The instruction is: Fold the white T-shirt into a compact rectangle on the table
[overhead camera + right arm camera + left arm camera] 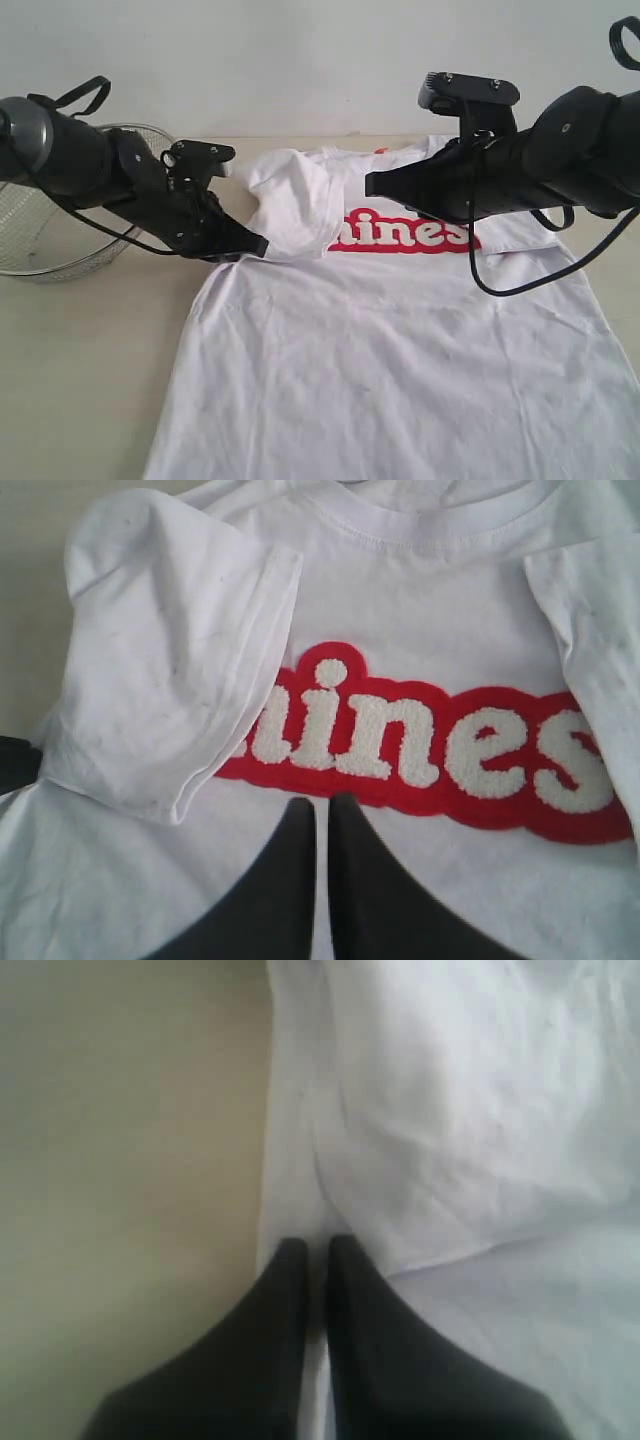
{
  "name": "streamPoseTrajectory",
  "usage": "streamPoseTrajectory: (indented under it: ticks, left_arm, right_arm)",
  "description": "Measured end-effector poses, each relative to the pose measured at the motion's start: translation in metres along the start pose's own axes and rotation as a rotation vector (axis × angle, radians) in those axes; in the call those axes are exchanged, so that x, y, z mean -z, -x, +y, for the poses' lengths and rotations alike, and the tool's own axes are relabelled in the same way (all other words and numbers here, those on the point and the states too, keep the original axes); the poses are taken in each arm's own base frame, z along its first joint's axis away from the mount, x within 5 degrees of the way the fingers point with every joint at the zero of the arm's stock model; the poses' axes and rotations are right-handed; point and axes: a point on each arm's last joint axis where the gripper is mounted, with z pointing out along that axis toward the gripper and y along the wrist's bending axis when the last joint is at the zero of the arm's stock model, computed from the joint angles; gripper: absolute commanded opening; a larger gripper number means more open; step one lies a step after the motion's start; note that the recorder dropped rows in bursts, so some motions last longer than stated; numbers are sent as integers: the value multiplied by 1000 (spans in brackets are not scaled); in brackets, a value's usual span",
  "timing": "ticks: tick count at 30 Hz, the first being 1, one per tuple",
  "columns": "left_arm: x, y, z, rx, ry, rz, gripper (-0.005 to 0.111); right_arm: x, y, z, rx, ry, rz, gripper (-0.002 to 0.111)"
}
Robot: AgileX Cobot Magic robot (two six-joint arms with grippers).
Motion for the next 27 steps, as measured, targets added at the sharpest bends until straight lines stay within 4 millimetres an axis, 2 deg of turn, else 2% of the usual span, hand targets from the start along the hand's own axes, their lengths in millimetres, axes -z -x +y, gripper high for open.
streamPoseTrajectory:
  ticks: [12, 18, 23, 27]
  left_arm:
    - [4, 0, 7, 46, 82, 24, 5]
    - [23, 3, 14, 96, 92, 30, 5]
    - [50, 28, 14, 101, 97, -77, 5]
    - [54, 59, 15, 96, 93, -148, 5]
  right_arm:
    - [0, 0, 0, 27, -2, -4, 0]
    - [0, 0, 0, 39, 0, 0, 0]
    - [0, 0, 0, 45, 2, 4, 0]
    - [0, -2, 1, 45, 8, 18, 0]
